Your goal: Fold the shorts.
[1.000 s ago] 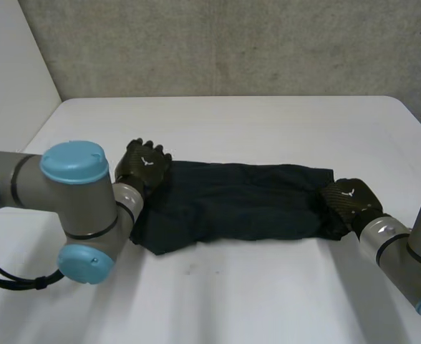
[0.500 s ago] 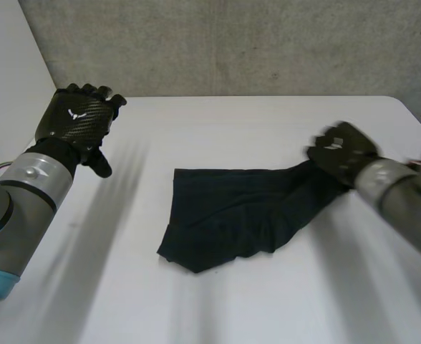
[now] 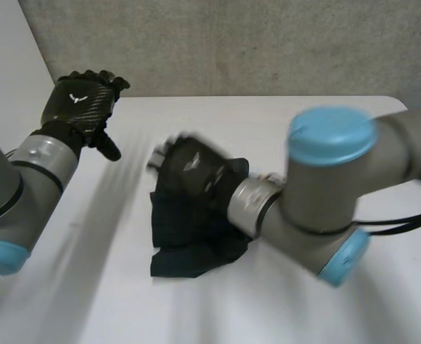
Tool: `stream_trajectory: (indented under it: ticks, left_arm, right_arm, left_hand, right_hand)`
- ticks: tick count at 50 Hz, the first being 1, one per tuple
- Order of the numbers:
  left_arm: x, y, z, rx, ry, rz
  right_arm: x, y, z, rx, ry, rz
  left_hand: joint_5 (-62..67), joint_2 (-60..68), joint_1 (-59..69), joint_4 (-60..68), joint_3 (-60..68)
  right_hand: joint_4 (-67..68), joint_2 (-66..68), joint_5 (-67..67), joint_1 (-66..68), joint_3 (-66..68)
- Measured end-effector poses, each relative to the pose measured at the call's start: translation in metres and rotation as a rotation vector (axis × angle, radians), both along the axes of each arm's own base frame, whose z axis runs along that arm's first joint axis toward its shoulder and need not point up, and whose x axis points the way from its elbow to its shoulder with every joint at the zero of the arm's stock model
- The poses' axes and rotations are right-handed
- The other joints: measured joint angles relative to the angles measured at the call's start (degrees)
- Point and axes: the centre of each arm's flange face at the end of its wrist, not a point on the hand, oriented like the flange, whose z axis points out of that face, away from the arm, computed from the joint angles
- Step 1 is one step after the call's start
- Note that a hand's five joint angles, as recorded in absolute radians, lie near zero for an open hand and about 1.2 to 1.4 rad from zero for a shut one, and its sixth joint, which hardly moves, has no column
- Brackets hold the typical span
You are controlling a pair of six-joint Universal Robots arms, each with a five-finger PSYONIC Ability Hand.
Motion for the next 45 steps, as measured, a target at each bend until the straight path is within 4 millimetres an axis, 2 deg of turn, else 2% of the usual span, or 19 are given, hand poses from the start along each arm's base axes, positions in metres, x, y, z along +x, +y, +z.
stream_trajectory:
  ticks: [2, 3, 5, 6, 8, 10, 14, 17, 20, 21, 23, 26, 45]
  left_arm:
    - [-0.005, -0.001, -0.001, 0.006, 0.003, -0.010]
    - [-0.013, -0.001, -0.003, 0.017, 0.006, -0.026]
    - [-0.016, -0.001, -0.004, 0.022, 0.008, -0.033]
    - [-0.027, 0.002, -0.009, 0.049, 0.012, -0.056]
    - [-0.034, 0.004, -0.014, 0.070, 0.015, -0.072]
    - [-0.049, 0.009, -0.028, 0.137, 0.021, -0.109]
    - [-0.067, 0.016, -0.052, 0.243, 0.014, -0.143]
    - [-0.077, 0.020, -0.080, 0.342, -0.016, -0.139]
    - [-0.078, 0.021, -0.099, 0.400, -0.051, -0.100]
    - [-0.078, 0.021, -0.099, 0.400, -0.051, -0.100]
    - [-0.074, 0.022, -0.115, 0.449, -0.095, -0.040]
    - [-0.070, 0.025, -0.123, 0.479, -0.131, 0.003]
    - [-0.049, 0.057, -0.131, 0.522, -0.273, 0.009]
  right_arm:
    - [-0.003, -0.006, 0.007, 0.020, -0.035, -0.028]
    - [-0.017, -0.025, 0.029, 0.097, -0.162, -0.117]
    - [-0.021, -0.030, 0.034, 0.118, -0.194, -0.136]
    - [-0.029, -0.041, 0.041, 0.170, -0.257, -0.179]
    - [-0.033, -0.048, 0.041, 0.204, -0.280, -0.203]
    - [-0.039, -0.060, 0.032, 0.260, -0.287, -0.249]
    - [-0.044, -0.074, 0.008, 0.331, -0.238, -0.312]
    - [-0.047, -0.083, -0.024, 0.396, -0.153, -0.374]
    - [-0.048, -0.087, -0.046, 0.434, -0.088, -0.408]
    - [-0.048, -0.087, -0.046, 0.434, -0.088, -0.408]
    - [-0.049, -0.087, -0.064, 0.465, -0.030, -0.427]
    - [-0.049, -0.086, -0.074, 0.484, 0.014, -0.434]
    - [-0.061, -0.071, -0.094, 0.424, 0.196, -0.397]
  left_hand:
    - [0.0, 0.0, 0.0, 0.0, 0.0]
    - [0.0, 0.0, 0.0, 0.0, 0.0]
    - [0.0, 0.0, 0.0, 0.0, 0.0]
    - [0.0, 0.0, 0.0, 0.0, 0.0]
    - [0.0, 0.0, 0.0, 0.0, 0.0]
    - [0.0, 0.0, 0.0, 0.0, 0.0]
    - [0.0, 0.0, 0.0, 0.0, 0.0]
    - [0.0, 0.0, 0.0, 0.0, 0.0]
    - [0.0, 0.0, 0.0, 0.0, 0.0]
    - [0.0, 0.0, 0.0, 0.0, 0.0]
    - [0.0, 0.0, 0.0, 0.0, 0.0]
    - [0.0, 0.0, 0.0, 0.0, 0.0]
    - [0.0, 0.0, -1.7, 0.0, 0.0]
  right_hand:
    - [-0.3, -0.4, -0.2, -0.3, -0.4]
    - [-0.6, -1.3, -0.5, -0.7, -0.8]
    - [-0.6, -1.3, -0.5, -0.7, -0.8]
    - [-0.6, -1.3, -0.5, -0.7, -0.8]
    - [-0.6, -1.3, -0.5, -0.7, -0.8]
    - [-0.6, -1.3, -0.5, -0.7, -0.8]
    - [-0.6, -1.3, -0.5, -0.7, -0.8]
    - [-0.6, -1.3, -0.5, -0.7, -0.8]
    - [-0.6, -1.3, -0.5, -0.7, -0.8]
    - [-0.6, -1.3, -0.5, -0.7, -0.8]
    - [-0.6, -1.3, -0.5, -0.7, -0.8]
    - [-0.6, -1.3, -0.5, -0.7, -0.8]
    - [-0.6, -4.2, -0.5, -4.6, -4.0]
